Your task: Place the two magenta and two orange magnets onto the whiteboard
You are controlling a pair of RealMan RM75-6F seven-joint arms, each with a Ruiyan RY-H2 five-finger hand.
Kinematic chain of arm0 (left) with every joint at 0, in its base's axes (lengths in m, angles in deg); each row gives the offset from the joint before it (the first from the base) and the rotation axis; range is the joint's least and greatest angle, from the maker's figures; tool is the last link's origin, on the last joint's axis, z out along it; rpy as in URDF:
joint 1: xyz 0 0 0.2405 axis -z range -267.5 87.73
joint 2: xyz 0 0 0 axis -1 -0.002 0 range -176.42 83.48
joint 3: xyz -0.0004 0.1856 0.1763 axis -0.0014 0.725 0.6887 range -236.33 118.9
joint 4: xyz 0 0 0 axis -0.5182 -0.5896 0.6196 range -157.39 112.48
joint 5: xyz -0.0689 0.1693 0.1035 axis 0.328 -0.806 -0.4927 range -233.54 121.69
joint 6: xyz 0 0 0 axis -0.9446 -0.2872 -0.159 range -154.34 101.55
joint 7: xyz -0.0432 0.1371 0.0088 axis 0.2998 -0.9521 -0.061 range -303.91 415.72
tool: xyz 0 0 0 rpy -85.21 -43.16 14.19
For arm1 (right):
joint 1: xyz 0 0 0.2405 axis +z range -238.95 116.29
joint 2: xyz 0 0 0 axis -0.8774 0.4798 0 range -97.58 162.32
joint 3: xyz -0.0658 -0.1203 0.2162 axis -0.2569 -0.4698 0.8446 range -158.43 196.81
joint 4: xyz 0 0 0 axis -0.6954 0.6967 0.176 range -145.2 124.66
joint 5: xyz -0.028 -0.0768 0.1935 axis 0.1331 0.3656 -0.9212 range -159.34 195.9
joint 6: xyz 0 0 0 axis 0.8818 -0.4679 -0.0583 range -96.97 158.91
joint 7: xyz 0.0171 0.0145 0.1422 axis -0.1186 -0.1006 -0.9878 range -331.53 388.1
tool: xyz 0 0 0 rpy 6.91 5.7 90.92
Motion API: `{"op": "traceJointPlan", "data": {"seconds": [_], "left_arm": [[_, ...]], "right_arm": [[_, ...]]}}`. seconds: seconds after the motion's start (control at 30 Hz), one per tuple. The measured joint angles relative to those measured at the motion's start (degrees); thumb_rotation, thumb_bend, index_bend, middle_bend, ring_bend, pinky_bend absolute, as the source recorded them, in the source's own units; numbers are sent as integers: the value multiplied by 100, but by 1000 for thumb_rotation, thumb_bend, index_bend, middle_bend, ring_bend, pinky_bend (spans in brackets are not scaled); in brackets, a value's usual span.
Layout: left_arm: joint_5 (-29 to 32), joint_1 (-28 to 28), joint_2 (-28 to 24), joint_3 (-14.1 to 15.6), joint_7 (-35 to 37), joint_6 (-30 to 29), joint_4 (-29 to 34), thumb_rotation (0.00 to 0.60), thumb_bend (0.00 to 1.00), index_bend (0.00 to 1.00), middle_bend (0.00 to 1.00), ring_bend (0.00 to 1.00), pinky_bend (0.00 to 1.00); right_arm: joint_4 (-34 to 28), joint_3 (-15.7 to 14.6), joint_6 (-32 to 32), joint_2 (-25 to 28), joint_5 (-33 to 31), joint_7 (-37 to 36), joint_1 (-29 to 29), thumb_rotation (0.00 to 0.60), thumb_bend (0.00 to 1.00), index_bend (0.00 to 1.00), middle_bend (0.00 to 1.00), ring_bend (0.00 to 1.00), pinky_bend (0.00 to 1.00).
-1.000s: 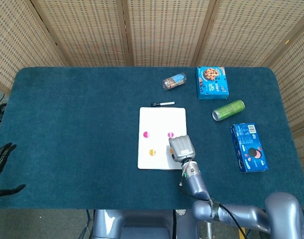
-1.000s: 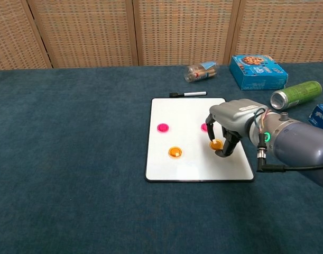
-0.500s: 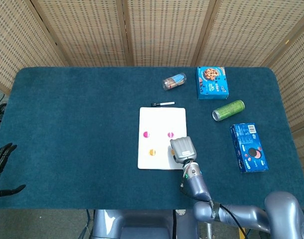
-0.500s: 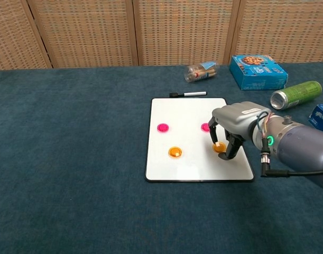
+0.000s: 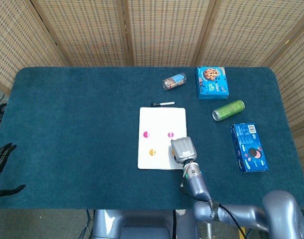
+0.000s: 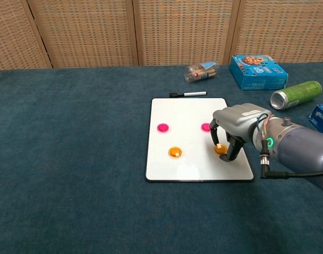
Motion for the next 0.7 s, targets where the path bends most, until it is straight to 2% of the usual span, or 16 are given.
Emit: {"op": "traceJointPlan", "data": {"seconds": [0.27, 0.43, 0.7], "left_arm": [[3, 0, 3, 0, -15, 1, 3, 600, 19, 0, 0, 0, 0], [4, 1, 3, -1, -9, 3, 1, 600, 18, 0, 0, 0, 0], [-4, -7, -1, 0, 0, -13, 1, 600, 19, 0, 0, 0, 0]], "right_arm": [[-28, -55, -7, 4, 8, -24, 21, 600, 363, 543, 994, 1000, 1000], [-39, -69, -14, 20, -22, -22, 34, 600, 348, 415, 993, 1000, 1000], [-71, -101, -29, 46, -16, -53, 45, 600, 350, 387, 993, 1000, 1000]]}}
